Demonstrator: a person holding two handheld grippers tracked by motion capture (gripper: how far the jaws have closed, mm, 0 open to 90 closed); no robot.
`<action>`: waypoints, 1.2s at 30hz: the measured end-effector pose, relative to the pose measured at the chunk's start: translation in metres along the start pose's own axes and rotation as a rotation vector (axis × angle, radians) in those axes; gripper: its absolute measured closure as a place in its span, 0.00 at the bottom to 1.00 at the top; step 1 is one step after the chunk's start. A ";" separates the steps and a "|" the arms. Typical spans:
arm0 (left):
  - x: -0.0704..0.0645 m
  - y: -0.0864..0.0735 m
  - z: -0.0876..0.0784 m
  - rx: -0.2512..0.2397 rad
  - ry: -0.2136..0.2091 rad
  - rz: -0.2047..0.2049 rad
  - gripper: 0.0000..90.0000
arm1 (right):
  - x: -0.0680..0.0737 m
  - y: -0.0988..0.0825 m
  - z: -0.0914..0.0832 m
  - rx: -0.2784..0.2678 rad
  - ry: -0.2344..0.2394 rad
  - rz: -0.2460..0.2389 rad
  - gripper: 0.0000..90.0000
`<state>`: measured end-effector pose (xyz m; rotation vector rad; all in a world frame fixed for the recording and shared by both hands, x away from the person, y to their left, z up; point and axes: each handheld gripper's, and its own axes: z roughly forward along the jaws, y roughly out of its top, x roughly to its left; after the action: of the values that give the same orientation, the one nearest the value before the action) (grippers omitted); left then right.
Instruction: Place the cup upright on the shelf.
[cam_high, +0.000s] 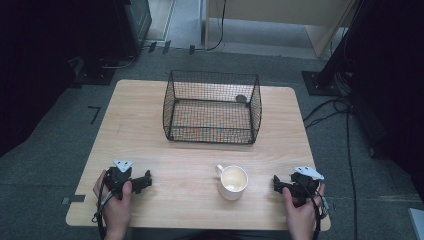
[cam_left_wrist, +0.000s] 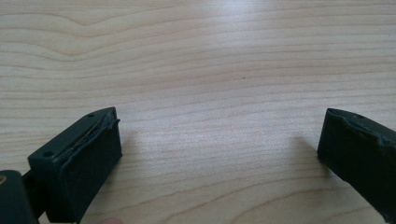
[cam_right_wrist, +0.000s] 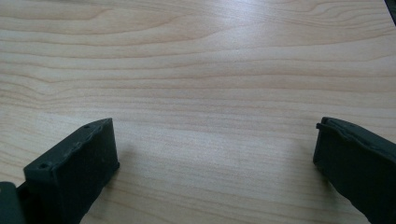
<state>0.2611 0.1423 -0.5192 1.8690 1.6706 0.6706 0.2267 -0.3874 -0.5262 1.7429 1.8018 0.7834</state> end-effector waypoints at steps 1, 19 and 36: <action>0.000 0.000 0.000 0.000 0.000 0.000 0.00 | 0.000 0.000 0.000 -0.001 0.004 0.003 0.00; 0.000 0.000 0.000 0.000 0.000 0.000 0.00 | 0.006 -0.005 -0.019 -0.028 0.083 -0.032 0.00; 0.000 0.000 0.000 0.000 0.000 0.000 0.00 | 0.027 0.001 -0.041 -0.079 0.121 -0.097 0.00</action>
<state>0.2615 0.1421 -0.5192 1.8692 1.6702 0.6709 0.1972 -0.3624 -0.4955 1.5757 1.8921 0.9248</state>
